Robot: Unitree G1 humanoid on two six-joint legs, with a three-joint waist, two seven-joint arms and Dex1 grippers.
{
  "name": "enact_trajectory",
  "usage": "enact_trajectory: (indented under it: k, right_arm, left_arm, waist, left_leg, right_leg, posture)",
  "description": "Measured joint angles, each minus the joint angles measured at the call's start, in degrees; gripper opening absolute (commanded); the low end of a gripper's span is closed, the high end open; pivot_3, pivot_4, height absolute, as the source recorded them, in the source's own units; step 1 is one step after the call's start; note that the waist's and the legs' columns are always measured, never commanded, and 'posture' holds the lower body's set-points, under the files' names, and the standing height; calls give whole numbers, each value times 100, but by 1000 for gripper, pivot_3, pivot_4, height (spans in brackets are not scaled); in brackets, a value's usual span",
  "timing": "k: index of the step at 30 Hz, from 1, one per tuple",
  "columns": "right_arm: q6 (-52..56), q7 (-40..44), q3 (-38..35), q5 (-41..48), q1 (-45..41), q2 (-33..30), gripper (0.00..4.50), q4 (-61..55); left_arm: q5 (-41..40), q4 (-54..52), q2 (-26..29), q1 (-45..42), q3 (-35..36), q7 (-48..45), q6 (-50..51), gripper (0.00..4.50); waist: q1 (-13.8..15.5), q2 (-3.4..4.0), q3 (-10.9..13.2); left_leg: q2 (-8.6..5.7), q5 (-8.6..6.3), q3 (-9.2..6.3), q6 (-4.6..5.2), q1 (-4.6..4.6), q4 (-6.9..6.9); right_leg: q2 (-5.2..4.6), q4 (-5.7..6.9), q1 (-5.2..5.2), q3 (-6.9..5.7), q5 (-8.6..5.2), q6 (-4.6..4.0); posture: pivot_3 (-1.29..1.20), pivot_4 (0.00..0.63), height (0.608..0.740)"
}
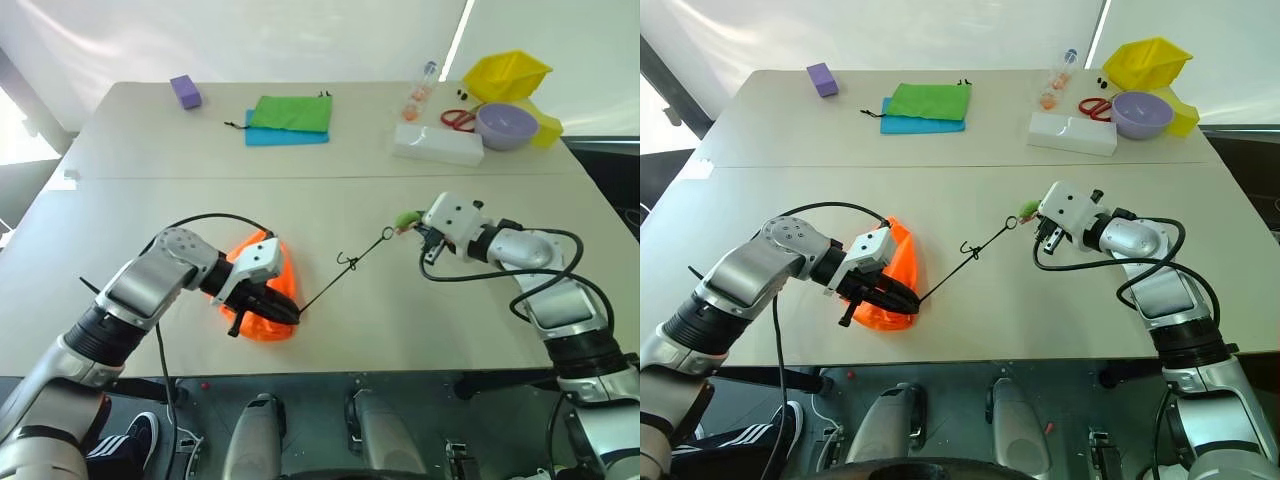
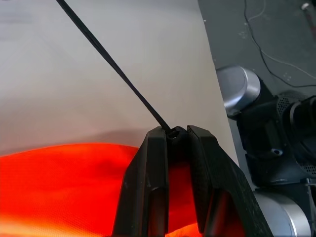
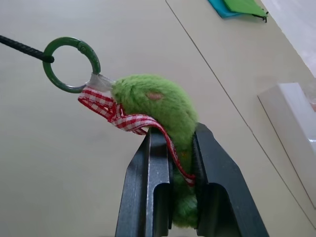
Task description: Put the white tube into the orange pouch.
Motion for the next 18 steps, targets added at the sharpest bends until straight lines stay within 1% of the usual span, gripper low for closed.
enact_trajectory:
  k: [5,8,9,10,11,12,14,15,17,18]
  right_arm:
    - [-16,-15,0,-2,-13,0,0,7]
    - [-9,-15,0,-1,-18,0,0,5]
    - [59,-14,0,24,-23,0,0,-3]
    - [106,-10,-3,43,-29,-2,0,-1]
    - [289,64,-61,148,-9,-13,971,0]
    - [434,101,-136,223,5,-13,1317,6]
    - [729,223,-325,446,97,-13,2313,-105]
    - [817,266,-332,517,123,-9,2890,-177]
    - [1003,371,-332,626,245,-9,3892,-363]
    - [1034,445,-327,647,307,-16,3892,-421]
  left_arm:
    - [-89,-56,219,86,26,-189,-100,157]
    - [-118,-25,200,121,75,-180,-140,157]
    - [-117,68,106,118,96,-137,-140,917]
    - [-116,121,51,119,99,-108,-137,1145]
    - [-111,348,-208,115,170,58,-155,1539]
    - [-116,521,-400,117,213,192,-168,1967]
    - [-97,818,-762,119,328,506,-371,3004]
    - [-64,894,-823,112,392,610,-427,3519]
    - [-43,993,-881,56,523,753,-541,4483]
    - [-99,994,-903,46,617,752,-523,4483]
  waist:
    - [-23,0,0]
    - [-14,0,0]
    - [-11,1,0]
    - [-10,0,0]
    - [14,2,-1]
    - [29,1,0]
    - [26,0,0]
    - [18,0,0]
    - [-17,0,0]
    - [-17,0,0]
  left_leg:
    - [2,0,-1,0,-1,-4]
    - [2,0,0,0,-1,-4]
    - [1,0,2,0,0,-2]
    - [1,0,2,0,0,1]
    - [-1,0,2,1,0,2]
    - [-2,0,0,1,-3,10]
    - [-1,1,1,1,-5,13]
    - [-1,1,1,1,-5,12]
    - [1,1,1,1,-3,6]
    - [1,1,0,1,0,2]
  right_leg:
    - [4,4,-7,0,1,-2]
    - [3,4,-6,0,1,-1]
    - [2,4,-5,2,0,-1]
    - [2,4,-5,2,0,-1]
    - [1,3,-1,2,1,-1]
    - [-1,7,0,1,1,-1]
    - [0,6,1,2,3,-3]
    - [0,6,1,3,5,-7]
    - [3,11,-4,3,6,-7]
    - [4,13,-4,2,5,-7]
  posture:
    - [0,150,740]
    - [0,150,740]
    - [0,150,740]
    - [0,150,740]
    - [0,150,740]
    - [0,150,740]
    - [0,150,740]
    - [0,150,740]
    - [0,150,740]
    - [0,150,740]
